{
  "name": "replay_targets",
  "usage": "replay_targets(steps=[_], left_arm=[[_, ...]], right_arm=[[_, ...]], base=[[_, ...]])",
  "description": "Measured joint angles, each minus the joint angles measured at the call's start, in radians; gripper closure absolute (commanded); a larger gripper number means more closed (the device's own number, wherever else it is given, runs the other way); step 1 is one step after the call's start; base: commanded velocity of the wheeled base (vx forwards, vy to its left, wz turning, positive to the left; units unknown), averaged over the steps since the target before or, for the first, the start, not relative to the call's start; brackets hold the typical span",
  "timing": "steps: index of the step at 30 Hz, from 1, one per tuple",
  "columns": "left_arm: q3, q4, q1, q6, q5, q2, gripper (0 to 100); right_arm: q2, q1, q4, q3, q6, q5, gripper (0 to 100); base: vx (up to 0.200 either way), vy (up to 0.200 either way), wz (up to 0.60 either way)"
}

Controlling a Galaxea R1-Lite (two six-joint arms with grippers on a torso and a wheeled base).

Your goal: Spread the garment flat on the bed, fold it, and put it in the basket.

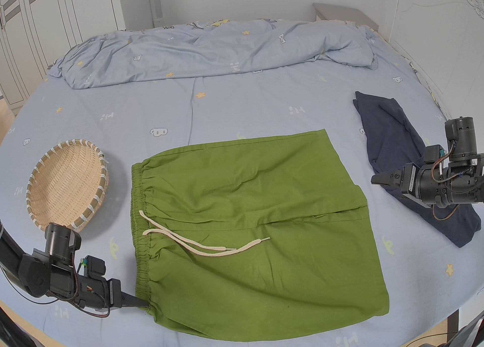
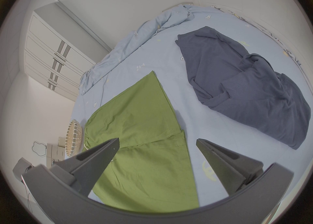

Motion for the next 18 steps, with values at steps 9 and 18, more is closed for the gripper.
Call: replay_targets(steps=[9,18], left_arm=[[0.08,-0.001,0.059,0.022,0.007,-0.064,100],[0.13,0.0,0.126,0.065,0.006,-0.125,100]], right_arm=[[-0.02,0.001,0.028,0.043,-0.019,0.001,0],[-0.02,-0.066,0.099,0.176,-0.117,0.186,0]], base=[[0.0,0.0,0.0],[0.0,0.0,0.0]])
